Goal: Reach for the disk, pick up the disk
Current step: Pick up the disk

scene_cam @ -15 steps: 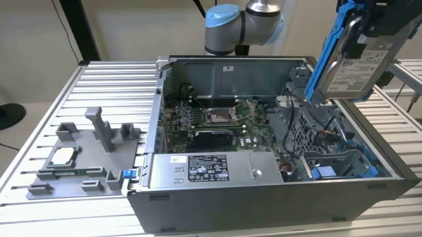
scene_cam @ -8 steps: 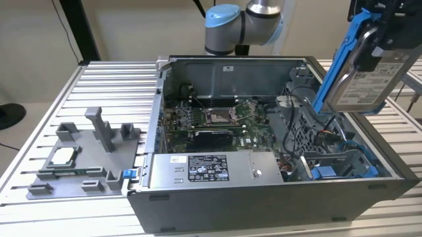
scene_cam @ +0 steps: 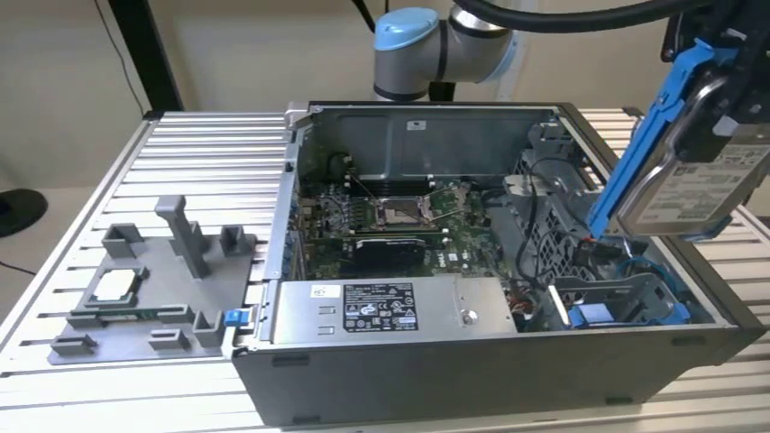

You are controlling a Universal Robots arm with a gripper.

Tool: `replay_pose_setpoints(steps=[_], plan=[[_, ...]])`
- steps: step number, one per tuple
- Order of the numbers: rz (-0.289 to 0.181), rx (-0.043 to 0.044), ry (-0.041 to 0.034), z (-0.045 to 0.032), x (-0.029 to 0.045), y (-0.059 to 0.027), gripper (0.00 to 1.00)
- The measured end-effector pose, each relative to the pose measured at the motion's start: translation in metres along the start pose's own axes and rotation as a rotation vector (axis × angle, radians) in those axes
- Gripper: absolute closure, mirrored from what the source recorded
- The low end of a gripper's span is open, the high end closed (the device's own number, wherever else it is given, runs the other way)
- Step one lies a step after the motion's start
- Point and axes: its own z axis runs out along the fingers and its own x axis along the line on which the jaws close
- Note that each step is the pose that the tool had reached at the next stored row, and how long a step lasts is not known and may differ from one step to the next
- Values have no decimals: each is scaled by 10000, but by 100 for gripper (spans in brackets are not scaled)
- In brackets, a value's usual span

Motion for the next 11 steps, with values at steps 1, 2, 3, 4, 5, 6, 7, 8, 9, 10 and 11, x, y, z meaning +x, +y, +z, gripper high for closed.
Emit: replay_pose_setpoints(steps=[1,2,3,4,5,6,7,8,9,10,11], plan=[[1,0,-3,5,16,1,100],[0,0,0,7,24,5,100],[0,0,-1,11,30,11,100],[-1,0,-3,13,33,16,100],[0,0,-1,14,35,22,100],[0,0,-1,15,38,29,100],[0,0,0,15,39,33,100],[0,0,0,15,39,33,100],[-1,0,0,15,39,33,100],[-1,0,0,15,39,33,100],[-1,0,-1,15,39,34,100]])
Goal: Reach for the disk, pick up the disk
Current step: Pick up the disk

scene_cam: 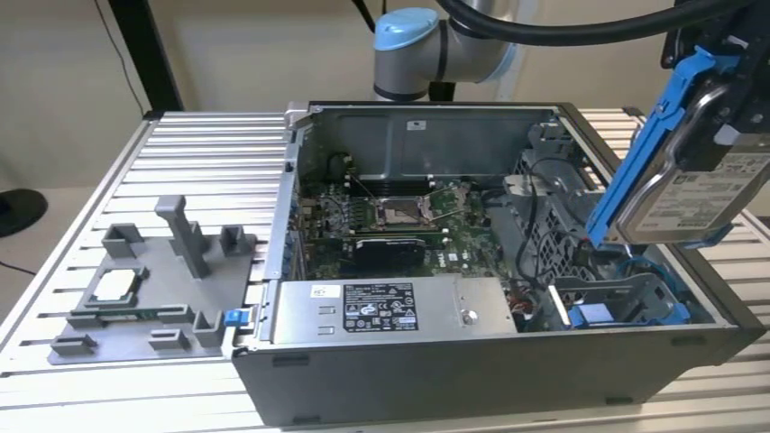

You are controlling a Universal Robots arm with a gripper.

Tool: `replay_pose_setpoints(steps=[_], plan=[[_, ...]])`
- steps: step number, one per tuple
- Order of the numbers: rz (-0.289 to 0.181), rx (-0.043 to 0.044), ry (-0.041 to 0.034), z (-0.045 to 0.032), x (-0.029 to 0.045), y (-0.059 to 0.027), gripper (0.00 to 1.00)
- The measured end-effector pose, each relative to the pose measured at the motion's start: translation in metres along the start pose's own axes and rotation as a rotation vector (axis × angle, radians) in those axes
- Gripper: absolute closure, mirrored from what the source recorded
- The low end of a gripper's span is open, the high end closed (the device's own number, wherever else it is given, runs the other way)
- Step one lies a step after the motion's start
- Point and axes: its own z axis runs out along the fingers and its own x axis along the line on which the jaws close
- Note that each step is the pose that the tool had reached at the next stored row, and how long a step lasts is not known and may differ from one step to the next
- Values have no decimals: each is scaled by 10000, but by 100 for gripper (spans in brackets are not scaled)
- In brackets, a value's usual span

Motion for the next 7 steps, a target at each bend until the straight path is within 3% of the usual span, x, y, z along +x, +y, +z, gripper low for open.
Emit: replay_pose_setpoints(steps=[7], plan=[[1,0,-1,0,0,1,100]])
